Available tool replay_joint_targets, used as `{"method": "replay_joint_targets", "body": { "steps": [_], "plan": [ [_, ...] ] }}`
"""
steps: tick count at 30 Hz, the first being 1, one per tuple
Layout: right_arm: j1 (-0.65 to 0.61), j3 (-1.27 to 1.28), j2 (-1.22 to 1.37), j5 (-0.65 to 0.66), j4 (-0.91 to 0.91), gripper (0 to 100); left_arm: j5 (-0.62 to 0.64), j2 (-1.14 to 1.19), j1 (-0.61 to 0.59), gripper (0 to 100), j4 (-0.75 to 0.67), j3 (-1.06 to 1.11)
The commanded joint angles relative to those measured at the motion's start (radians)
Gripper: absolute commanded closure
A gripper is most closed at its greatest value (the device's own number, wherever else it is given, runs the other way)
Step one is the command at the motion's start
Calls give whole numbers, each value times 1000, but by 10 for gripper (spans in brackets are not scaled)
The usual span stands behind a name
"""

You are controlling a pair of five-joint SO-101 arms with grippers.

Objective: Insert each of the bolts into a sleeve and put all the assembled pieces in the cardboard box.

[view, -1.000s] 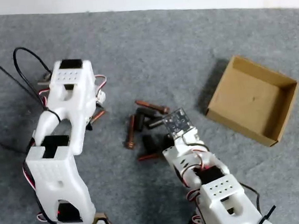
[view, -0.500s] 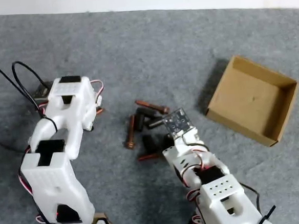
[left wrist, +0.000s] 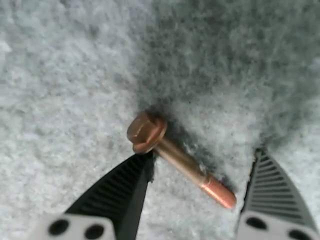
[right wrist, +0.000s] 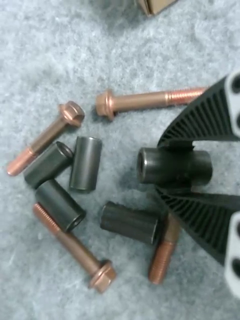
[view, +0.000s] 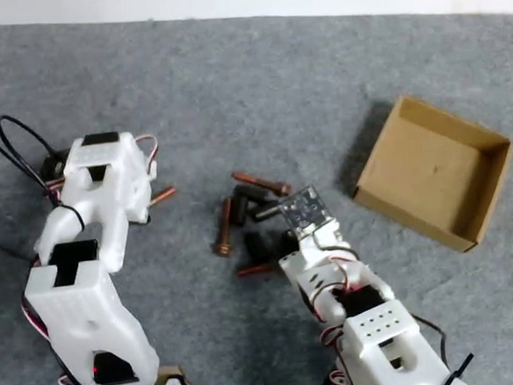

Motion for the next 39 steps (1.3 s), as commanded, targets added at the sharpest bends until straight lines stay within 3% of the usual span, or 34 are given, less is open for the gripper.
{"method": "replay_joint_targets", "body": {
  "steps": [1,8,14,15,23,28,33,39],
  "plan": [
    [2,-2,-18,11,-19,995,18,-13,-97,713,-25,-19],
    [2,-2,-18,11,-19,995,18,-8,-99,725,-25,-18],
    [2,-2,-18,11,-18,995,18,-8,-125,991,-25,-16],
    [2,-2,-18,11,-18,995,18,-8,-127,998,-25,-16],
    [2,-2,-22,9,-16,995,6,-18,-91,995,-15,-16],
    [-12,-2,-24,9,-21,995,-103,-48,-50,995,55,-48],
    [-116,-2,-25,9,-21,995,-180,-200,-33,995,107,-41],
    [-168,-10,-25,9,-22,994,-258,-430,13,996,31,165]
  ]
}}
